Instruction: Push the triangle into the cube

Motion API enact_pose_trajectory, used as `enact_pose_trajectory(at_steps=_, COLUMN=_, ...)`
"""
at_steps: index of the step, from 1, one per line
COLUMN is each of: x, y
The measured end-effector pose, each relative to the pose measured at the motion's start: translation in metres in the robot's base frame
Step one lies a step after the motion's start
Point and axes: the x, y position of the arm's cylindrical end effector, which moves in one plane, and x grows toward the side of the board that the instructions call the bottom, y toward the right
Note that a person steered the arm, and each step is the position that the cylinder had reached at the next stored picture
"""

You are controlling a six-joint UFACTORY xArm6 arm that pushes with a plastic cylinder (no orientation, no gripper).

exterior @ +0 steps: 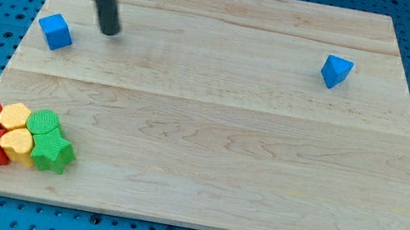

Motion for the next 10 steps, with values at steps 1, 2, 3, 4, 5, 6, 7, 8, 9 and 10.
enact_pose_trajectory(at_steps=1, x=-0.015, y=0.09)
enact_pose_trajectory(at_steps=2, x=-0.019, y=0.192)
enact_pose_trajectory(at_steps=3, x=-0.02, y=0.302)
enact_pose_trajectory(at_steps=4, x=-0.019, y=0.402)
enact_pose_trajectory(at_steps=5, x=0.005, y=0.408)
enact_pose_trajectory(at_steps=6, x=0.025, y=0.319)
enact_pose_trajectory(at_steps=7, x=0.025, y=0.214)
enact_pose_trajectory(at_steps=8, x=0.025, y=0.167)
enact_pose_trajectory(at_steps=9, x=0.026, y=0.224)
enact_pose_trajectory(at_steps=10, x=0.025, y=0.283)
